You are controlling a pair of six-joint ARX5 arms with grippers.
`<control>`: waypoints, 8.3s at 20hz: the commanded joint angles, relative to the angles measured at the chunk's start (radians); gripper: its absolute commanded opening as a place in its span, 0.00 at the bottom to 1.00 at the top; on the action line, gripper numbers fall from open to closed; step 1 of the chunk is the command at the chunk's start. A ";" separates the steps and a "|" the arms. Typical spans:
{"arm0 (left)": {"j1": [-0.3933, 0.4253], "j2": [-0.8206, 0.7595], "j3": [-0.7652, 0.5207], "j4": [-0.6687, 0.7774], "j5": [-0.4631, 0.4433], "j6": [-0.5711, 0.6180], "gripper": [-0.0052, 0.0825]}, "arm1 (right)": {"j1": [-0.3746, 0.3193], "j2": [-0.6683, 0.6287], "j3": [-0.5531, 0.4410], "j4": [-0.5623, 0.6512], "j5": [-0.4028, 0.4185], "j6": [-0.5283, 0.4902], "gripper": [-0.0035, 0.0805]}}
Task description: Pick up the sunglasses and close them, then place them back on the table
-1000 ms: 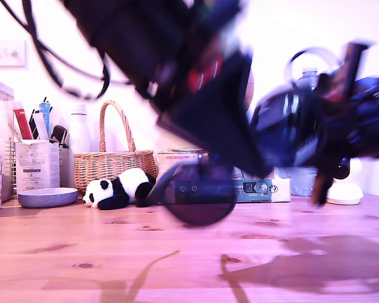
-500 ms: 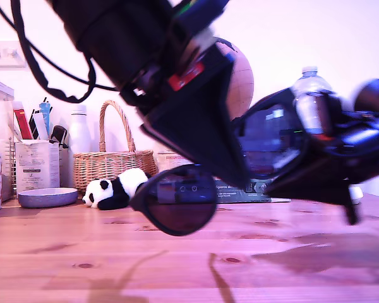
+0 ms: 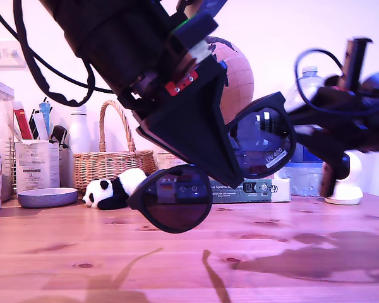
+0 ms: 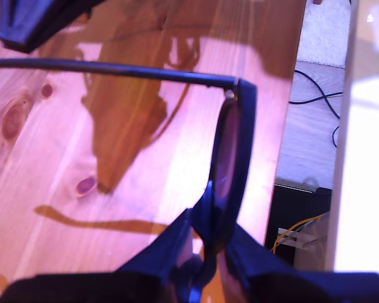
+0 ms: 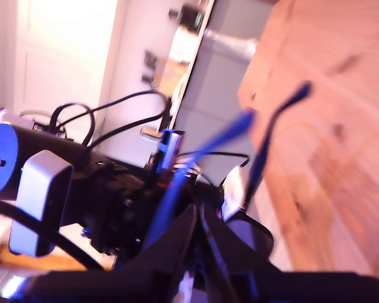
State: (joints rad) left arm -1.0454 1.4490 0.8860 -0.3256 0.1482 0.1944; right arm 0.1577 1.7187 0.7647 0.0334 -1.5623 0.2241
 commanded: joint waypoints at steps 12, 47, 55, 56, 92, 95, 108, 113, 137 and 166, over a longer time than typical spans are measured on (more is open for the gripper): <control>-0.004 0.019 -0.028 0.008 0.002 0.016 0.03 | 0.091 0.002 0.084 0.000 -0.039 0.094 0.21; -0.005 0.014 -0.027 0.145 -0.008 0.048 0.03 | 0.144 0.003 0.094 -0.118 0.195 0.023 0.34; -0.005 0.002 -0.027 0.164 -0.026 0.060 0.03 | 0.198 0.003 0.094 -0.270 0.274 -0.128 0.34; -0.005 0.002 -0.027 0.154 -0.026 0.060 0.03 | 0.194 0.003 0.094 -0.261 0.285 -0.127 0.34; 0.023 0.002 -0.027 0.199 0.009 0.068 0.03 | 0.267 0.002 0.101 -0.282 -0.023 -0.247 0.03; 0.021 0.002 -0.027 0.195 0.009 0.068 0.03 | 0.244 0.003 0.101 -0.278 0.063 -0.251 0.03; 0.021 -0.004 -0.027 0.143 0.067 0.095 0.03 | 0.104 0.002 0.101 -0.267 0.426 -0.218 0.03; 0.015 -0.065 -0.027 0.178 0.103 0.113 0.03 | 0.108 0.003 0.101 -0.260 0.549 -0.217 0.03; -0.001 -0.155 -0.241 0.647 0.219 -0.012 0.03 | 0.188 0.003 0.101 0.111 0.549 -0.167 0.03; 0.134 -0.155 -0.241 0.529 0.247 0.017 0.03 | 0.196 0.003 0.101 0.092 -0.039 -0.065 0.27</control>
State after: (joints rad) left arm -0.9241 1.2953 0.6613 0.1932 0.3954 0.2058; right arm 0.3485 1.7187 0.8642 0.1307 -1.5612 0.1600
